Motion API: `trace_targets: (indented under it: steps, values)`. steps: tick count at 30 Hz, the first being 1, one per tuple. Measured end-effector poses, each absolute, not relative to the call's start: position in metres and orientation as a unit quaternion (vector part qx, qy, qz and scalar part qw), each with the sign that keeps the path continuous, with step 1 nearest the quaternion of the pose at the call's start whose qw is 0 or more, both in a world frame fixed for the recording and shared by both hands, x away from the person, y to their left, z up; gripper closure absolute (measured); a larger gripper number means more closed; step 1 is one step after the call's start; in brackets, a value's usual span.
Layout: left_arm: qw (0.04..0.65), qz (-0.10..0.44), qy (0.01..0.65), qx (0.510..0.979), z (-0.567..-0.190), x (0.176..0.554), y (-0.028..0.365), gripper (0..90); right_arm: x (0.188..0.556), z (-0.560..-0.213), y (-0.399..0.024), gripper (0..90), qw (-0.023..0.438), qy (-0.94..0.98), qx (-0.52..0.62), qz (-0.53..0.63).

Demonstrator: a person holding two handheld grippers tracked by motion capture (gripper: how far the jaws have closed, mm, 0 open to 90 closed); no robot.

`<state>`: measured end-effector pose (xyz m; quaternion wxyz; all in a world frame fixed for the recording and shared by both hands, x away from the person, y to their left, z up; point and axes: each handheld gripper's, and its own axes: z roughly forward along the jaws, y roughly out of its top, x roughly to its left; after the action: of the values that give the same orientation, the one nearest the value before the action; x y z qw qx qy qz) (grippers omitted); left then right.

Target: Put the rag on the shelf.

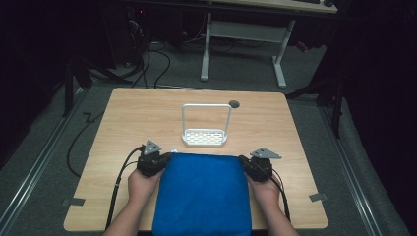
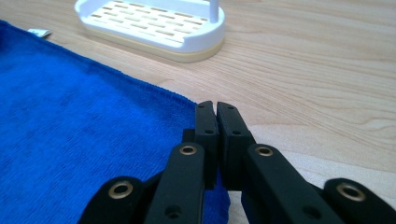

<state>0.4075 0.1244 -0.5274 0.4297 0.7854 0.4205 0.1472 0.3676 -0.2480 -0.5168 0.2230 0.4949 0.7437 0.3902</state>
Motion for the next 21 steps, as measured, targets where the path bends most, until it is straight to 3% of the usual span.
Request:
trace_targets:
  steps: [21]
  values:
    - [0.471, 0.208, 0.385, 0.766, -0.511, 0.379, 0.126, 87.2, 0.345, -0.506, -0.248, 88.7, 0.246, 0.720, 0.486, 0.430]
